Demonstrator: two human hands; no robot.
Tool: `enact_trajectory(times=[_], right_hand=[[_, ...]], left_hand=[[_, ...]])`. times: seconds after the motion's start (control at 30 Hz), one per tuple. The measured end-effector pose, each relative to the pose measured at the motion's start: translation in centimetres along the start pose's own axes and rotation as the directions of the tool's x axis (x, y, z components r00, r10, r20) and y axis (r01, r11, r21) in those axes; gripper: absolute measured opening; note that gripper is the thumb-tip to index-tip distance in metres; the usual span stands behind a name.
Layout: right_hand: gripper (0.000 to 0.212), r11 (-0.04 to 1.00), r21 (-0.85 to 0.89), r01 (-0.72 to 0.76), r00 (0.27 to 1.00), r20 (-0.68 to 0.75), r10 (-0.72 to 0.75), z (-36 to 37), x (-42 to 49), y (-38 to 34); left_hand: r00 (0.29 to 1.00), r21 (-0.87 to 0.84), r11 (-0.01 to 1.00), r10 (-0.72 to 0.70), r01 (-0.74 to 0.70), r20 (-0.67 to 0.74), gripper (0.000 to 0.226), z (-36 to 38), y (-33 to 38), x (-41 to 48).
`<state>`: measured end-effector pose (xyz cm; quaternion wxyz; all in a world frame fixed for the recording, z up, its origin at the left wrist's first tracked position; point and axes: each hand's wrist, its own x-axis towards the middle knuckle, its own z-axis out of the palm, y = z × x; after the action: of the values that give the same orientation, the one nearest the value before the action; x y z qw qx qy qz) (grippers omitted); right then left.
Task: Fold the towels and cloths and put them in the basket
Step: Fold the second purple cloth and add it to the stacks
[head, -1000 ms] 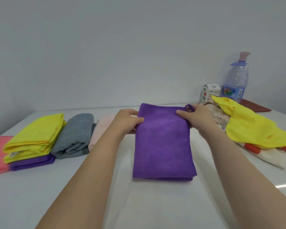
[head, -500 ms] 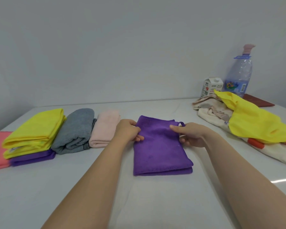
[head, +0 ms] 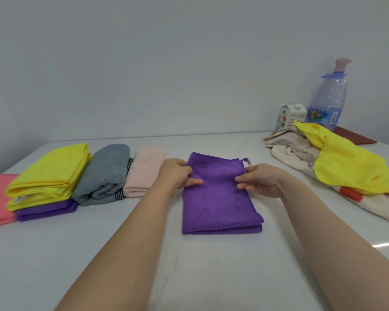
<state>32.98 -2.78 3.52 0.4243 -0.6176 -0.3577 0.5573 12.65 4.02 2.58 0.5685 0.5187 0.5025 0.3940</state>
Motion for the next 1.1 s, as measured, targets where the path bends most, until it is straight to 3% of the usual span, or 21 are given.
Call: enact_trajectory(times=[0.17, 0.33, 0.47, 0.6, 0.73, 0.87, 0.93, 1.0, 1.1], right_hand=[[0.016, 0.982, 0.172, 0.083, 0.991, -0.12, -0.063, 0.7, 1.2, 0.0], [0.016, 0.959, 0.19, 0.21, 0.973, -0.137, -0.186, 0.6, 1.1, 0.4], [0.014, 0.939, 0.195, 0.282, 0.958, -0.103, -0.267, 0.4, 0.5, 0.2], [0.018, 0.931, 0.085, 0.356, 0.932, -0.102, -0.347, 0.6, -0.9, 0.6], [0.022, 0.904, -0.104, 0.414, 0.899, -0.11, -0.424, 0.9, -3.1, 1.5], [0.015, 0.791, -0.453, 0.412, 0.826, -0.18, -0.533, 1.3, -4.6, 2.6], [0.014, 0.703, -0.61, 0.366, 0.795, -0.187, -0.577, 1.5, -4.6, 3.6], [0.016, 0.588, -0.734, 0.341, 0.778, -0.131, -0.615, 1.4, -4.7, 4.3], [0.018, 0.344, -0.875, 0.341, 0.744, 0.028, -0.667, 1.1, -5.0, 4.2]], left_hand=[[1.0, -0.002, 1.0, 0.006, -0.006, -0.028, 0.02, -0.2, -0.1, 0.3], [0.989, 0.087, 0.987, 0.138, -0.134, -0.049, 0.02, 0.1, -0.4, 0.4], [0.983, 0.051, 0.983, 0.181, -0.179, -0.043, 0.025, 0.0, -0.2, 0.1], [0.982, 0.004, 0.982, 0.191, -0.191, 0.016, 0.023, -0.5, -0.5, -1.2], [0.951, 0.138, 0.941, 0.307, -0.31, 0.045, 0.018, -1.6, -1.5, -3.2], [0.883, 0.482, 0.754, 0.459, -0.446, 0.099, 0.005, -2.1, -2.7, -4.8], [0.795, 0.739, 0.456, 0.582, -0.496, 0.174, 0.012, -2.4, -3.7, -5.2], [0.677, 0.796, 0.215, 0.673, -0.566, 0.299, 0.017, -2.4, -4.2, -5.5], [0.549, 0.729, 0.094, 0.725, -0.678, 0.416, 0.021, -2.8, -4.2, -5.8]])
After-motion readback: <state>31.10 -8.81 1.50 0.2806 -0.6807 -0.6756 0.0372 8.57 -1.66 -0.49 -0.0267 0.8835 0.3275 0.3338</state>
